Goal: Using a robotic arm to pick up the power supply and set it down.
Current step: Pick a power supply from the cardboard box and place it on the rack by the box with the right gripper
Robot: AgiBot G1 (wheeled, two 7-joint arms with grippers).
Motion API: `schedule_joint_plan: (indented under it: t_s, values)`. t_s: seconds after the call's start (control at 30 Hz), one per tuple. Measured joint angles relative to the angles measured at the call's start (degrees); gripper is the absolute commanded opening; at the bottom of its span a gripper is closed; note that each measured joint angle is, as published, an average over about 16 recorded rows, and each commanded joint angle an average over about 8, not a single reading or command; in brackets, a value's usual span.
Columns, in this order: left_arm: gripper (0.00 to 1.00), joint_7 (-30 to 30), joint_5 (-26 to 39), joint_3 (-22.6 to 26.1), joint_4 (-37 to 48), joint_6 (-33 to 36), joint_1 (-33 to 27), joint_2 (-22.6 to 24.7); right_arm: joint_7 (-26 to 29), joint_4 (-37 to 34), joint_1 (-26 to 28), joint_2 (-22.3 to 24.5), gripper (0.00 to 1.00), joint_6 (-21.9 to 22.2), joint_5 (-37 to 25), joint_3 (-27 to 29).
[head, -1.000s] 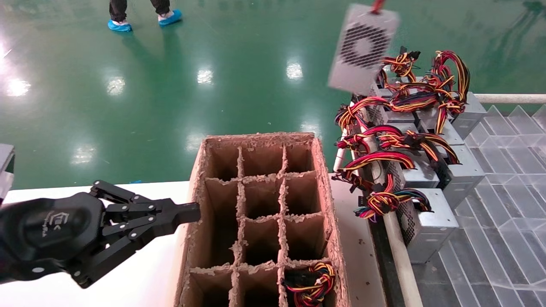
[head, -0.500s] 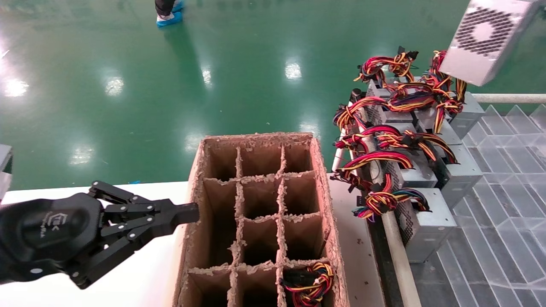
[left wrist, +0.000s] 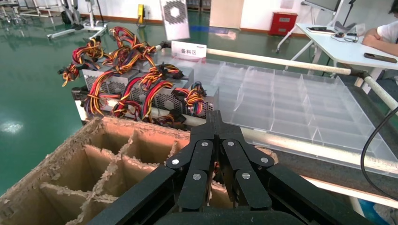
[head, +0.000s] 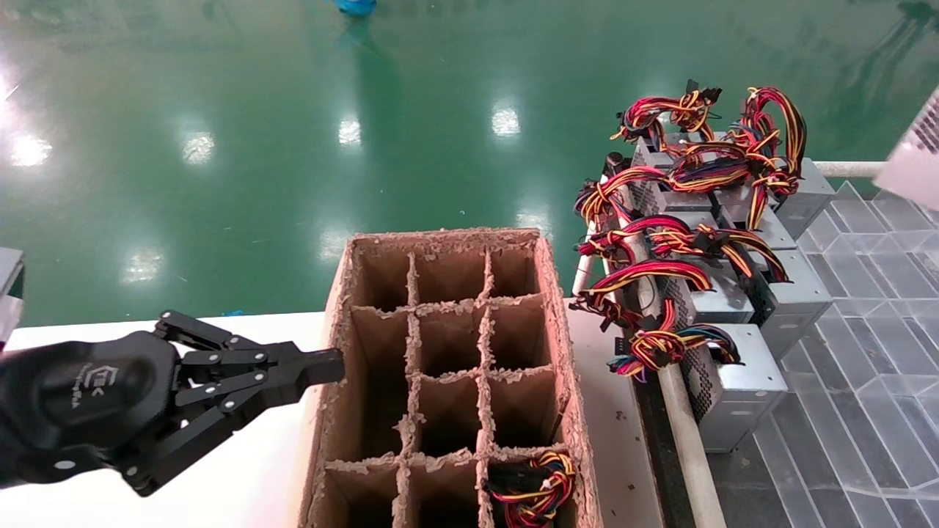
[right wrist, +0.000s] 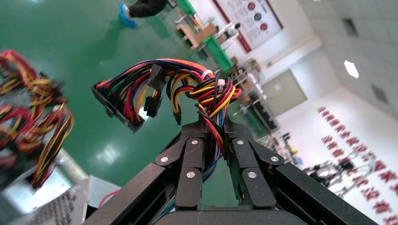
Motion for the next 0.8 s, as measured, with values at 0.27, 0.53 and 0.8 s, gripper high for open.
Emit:
schedule_joint_plan:
  t_s: [0.27, 0.53, 0.8]
  values:
    - [0.0, 0.0, 0.0, 0.0, 0.0, 0.0, 0.0, 0.0, 1.4, -0.2, -6.9, 1.6, 0.0, 0.2, 2.9, 1.7]
    - [0.0, 0.0, 0.0, 0.0, 0.0, 0.0, 0.0, 0.0, 0.8, -1.3, -14.4, -0.7, 0.0, 2.7, 7.9, 4.7]
    - [0.0, 0.0, 0.0, 0.0, 0.0, 0.0, 0.0, 0.0, -0.4, -1.8, -20.1, -3.9, 0.0, 5.4, 12.4, 7.6]
